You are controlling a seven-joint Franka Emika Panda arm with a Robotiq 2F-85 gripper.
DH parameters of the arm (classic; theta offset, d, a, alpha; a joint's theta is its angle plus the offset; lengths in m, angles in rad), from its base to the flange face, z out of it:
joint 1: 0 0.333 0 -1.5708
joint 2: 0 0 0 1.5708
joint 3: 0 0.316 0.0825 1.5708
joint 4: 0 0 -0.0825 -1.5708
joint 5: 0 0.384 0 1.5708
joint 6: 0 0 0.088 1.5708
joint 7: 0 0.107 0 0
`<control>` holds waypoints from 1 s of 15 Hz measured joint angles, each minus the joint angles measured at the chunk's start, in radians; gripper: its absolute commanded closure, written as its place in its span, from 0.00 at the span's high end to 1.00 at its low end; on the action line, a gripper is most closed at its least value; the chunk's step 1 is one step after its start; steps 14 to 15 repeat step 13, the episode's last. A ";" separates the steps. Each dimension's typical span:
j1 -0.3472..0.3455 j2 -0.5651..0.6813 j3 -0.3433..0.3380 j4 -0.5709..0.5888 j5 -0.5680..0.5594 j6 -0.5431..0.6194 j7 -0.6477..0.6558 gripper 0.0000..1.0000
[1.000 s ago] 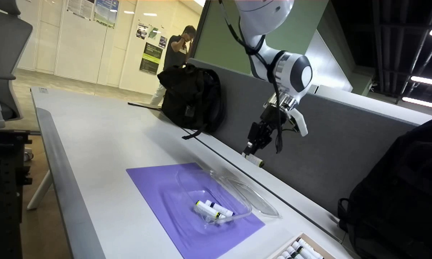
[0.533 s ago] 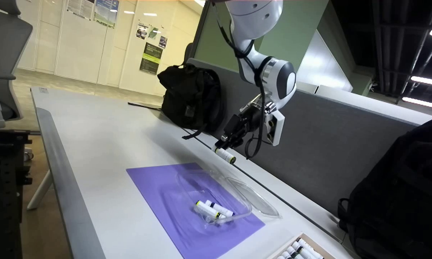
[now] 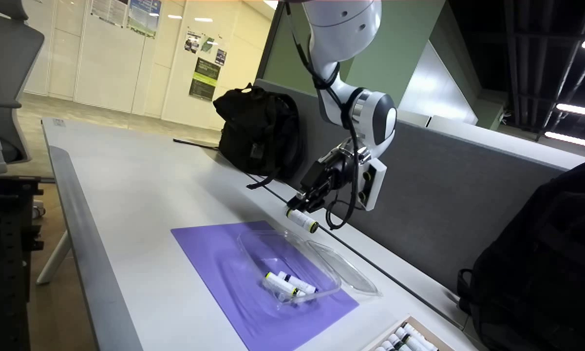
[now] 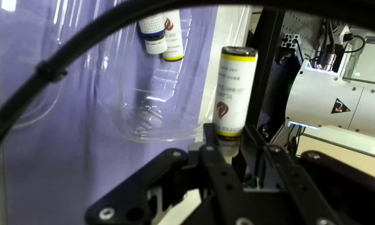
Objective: Put a bottle from the table in the clear container
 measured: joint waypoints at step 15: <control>-0.004 -0.065 -0.011 -0.012 -0.043 0.085 -0.010 1.00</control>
